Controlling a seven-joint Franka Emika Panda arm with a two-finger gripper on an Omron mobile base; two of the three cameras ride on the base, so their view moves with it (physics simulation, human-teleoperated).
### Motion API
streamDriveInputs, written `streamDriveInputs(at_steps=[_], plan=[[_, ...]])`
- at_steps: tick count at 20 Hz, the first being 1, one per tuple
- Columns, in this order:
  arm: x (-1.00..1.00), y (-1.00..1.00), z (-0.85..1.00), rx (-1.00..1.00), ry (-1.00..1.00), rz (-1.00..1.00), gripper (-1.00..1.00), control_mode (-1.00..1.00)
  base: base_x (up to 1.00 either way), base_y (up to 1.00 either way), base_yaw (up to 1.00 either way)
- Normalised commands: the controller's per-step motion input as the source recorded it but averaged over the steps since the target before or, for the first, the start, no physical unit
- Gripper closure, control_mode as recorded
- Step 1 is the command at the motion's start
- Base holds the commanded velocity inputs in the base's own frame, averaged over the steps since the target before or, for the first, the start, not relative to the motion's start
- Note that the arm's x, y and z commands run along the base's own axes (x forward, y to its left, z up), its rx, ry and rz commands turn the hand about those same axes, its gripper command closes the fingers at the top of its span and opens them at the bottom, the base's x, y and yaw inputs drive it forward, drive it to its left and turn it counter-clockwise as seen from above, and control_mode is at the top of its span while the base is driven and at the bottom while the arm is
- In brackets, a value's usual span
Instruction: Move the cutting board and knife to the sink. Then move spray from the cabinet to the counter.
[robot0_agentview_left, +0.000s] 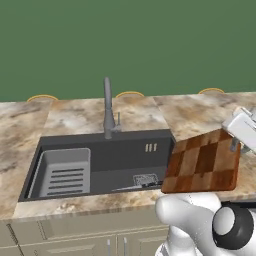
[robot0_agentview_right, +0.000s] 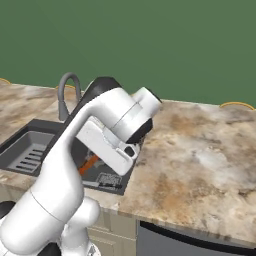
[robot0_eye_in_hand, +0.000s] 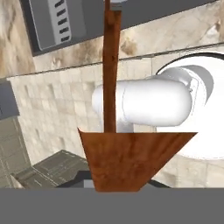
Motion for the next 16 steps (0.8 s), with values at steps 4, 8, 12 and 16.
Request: streamDriveInputs(at_steps=[4,8,12,16], plan=[[0.15,0.0,-0.16,0.0,0.0,0.28,1.0,-1.0,0.0,0.0,0.0],[0.07,0.03,-0.01,0.01,-0.01,0.0,1.0,-1.0,0.0,0.0,0.0],[0.1,0.33,0.0,0.0,0.0,-0.04,1.0,-1.0,0.0,0.0,0.0],[0.12,0.52,0.0,0.01,0.0,-0.11,1.0,-1.0,0.0,0.0,0.0]])
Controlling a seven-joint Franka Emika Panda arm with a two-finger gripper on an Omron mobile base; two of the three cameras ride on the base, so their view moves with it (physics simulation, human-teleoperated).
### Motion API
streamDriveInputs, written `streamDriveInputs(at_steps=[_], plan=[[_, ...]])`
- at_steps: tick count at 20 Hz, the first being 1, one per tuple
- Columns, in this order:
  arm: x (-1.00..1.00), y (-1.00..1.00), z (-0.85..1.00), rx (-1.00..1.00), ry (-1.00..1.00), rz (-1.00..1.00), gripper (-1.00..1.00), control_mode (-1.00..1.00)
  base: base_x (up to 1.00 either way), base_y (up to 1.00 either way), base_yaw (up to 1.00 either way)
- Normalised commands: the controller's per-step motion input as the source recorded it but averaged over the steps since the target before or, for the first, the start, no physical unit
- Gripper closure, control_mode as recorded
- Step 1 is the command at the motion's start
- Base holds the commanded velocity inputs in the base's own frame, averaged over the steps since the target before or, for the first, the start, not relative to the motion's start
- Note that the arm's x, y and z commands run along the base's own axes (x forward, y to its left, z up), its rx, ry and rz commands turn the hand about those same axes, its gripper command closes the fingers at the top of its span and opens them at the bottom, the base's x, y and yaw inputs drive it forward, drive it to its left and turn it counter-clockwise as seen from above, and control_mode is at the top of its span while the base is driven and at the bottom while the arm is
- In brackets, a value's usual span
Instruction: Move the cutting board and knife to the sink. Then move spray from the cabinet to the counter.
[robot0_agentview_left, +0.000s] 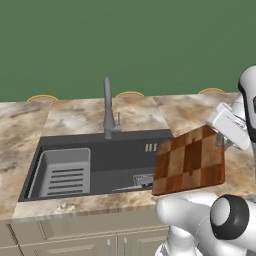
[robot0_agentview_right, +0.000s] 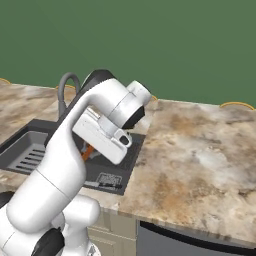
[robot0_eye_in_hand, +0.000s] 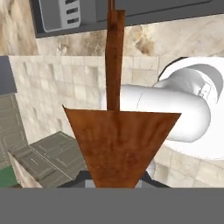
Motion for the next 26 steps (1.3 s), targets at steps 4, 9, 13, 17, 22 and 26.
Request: streamDriveInputs(at_steps=[4,9,13,17,22,26], plan=[[0.24,0.42,0.04,0.03,0.0,-0.09,1.0,-1.0,0.0,0.0,0.0],[0.46,0.13,0.15,0.08,0.0,-0.04,1.0,-1.0,0.0,0.0,0.0],[0.44,0.0,0.01,0.06,0.02,0.0,1.0,-1.0,0.0,0.0,0.0],[0.33,0.09,-0.14,0.0,0.04,0.0,1.0,-1.0,0.0,0.0,0.0],[0.39,0.17,-0.27,0.0,0.0,-0.01,1.0,-1.0,0.0,0.0,0.0],[0.34,0.11,-0.37,0.0,0.0,-0.03,1.0,-1.0,0.0,0.0,0.0]])
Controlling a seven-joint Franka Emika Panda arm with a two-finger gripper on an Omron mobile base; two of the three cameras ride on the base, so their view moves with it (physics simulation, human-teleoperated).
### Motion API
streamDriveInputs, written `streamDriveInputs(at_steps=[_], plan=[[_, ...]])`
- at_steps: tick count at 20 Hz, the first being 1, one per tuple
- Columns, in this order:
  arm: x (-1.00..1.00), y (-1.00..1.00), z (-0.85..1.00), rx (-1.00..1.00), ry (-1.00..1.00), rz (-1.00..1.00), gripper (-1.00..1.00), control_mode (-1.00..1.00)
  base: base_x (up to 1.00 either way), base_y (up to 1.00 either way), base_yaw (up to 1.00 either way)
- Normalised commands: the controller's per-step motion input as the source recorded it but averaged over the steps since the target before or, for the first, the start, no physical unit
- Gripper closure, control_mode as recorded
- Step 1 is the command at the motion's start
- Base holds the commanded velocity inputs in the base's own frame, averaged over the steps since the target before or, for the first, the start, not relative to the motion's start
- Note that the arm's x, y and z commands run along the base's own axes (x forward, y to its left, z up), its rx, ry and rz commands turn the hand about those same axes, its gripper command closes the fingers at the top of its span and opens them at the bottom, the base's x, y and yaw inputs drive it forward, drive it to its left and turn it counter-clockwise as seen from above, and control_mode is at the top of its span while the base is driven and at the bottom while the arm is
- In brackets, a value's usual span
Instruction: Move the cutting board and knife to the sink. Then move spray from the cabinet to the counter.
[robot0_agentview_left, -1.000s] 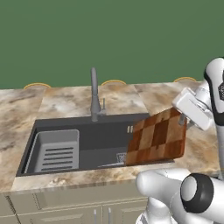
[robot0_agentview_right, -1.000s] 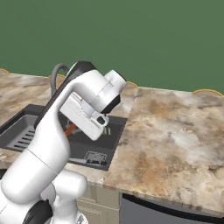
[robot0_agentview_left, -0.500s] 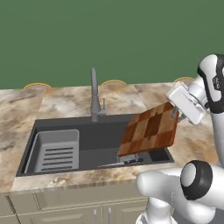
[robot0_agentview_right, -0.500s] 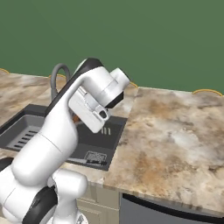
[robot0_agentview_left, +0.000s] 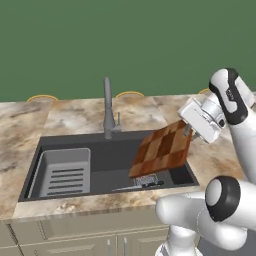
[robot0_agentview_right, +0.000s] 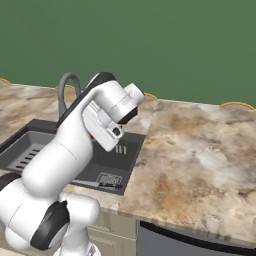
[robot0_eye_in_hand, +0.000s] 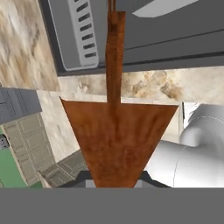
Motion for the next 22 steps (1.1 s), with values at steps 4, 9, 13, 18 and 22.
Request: streamDriveInputs(at_steps=[4,9,13,18,22], plan=[[0.24,0.01,-0.39,0.0,0.0,-0.02,1.0,-1.0,0.0,0.0,0.0],[0.19,0.0,-0.4,0.0,0.04,0.0,1.0,-1.0,0.0,0.0,0.0],[0.22,0.0,-0.33,0.0,0.08,0.0,1.0,-1.0,0.0,0.0,0.0],[0.34,0.05,-0.17,0.0,0.09,-0.03,1.0,-1.0,0.0,0.0,0.0],[0.4,0.06,-0.16,0.0,0.1,-0.05,1.0,-1.0,0.0,0.0,0.0]])
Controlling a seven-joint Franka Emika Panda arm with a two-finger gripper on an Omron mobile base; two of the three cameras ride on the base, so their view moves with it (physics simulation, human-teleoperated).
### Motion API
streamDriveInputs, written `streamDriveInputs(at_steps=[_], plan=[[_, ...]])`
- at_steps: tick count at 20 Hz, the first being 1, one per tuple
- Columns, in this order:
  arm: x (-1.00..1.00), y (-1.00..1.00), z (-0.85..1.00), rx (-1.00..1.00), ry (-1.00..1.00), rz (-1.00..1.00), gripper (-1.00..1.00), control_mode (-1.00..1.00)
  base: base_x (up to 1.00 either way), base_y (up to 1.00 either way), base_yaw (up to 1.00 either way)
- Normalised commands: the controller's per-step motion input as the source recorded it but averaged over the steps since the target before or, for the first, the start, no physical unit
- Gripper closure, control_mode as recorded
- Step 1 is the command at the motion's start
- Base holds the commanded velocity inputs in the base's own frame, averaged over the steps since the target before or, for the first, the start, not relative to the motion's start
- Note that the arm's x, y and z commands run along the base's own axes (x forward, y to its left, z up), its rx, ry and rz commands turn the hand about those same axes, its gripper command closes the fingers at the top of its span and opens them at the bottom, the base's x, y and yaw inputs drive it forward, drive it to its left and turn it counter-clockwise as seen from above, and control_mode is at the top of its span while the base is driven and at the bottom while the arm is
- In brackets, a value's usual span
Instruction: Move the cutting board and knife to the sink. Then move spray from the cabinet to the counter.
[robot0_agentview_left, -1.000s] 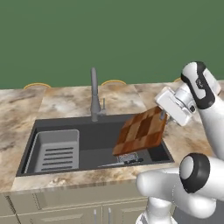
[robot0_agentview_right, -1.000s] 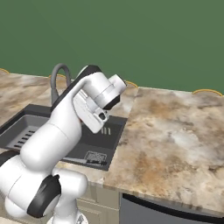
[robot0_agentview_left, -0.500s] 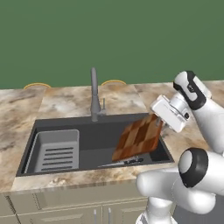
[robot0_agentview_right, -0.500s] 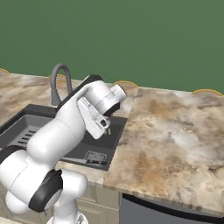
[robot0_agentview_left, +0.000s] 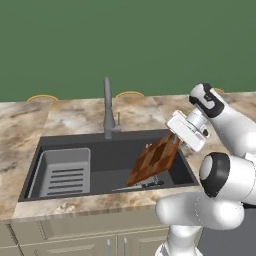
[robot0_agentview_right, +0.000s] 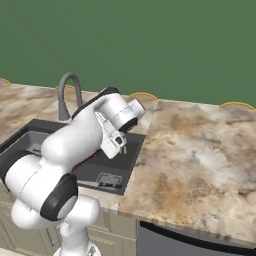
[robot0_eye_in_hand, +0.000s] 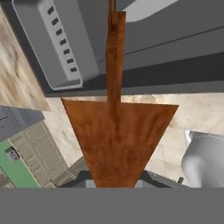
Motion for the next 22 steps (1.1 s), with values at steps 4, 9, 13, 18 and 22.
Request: streamDriveInputs(at_steps=[4,9,13,18,22], plan=[[0.42,0.0,-0.24,0.0,0.06,-0.05,1.0,-1.0,0.0,0.0,0.0],[0.4,0.0,-0.37,0.0,0.02,-0.03,1.0,-1.0,0.0,0.0,0.0],[0.38,0.0,-0.44,0.0,0.0,-0.01,1.0,-1.0,0.0,0.0,0.0],[0.5,0.0,-0.27,0.0,0.0,0.0,1.0,-1.0,0.0,0.0,0.0],[0.61,0.0,-0.25,0.0,0.0,0.0,1.0,-1.0,0.0,0.0,0.0]])
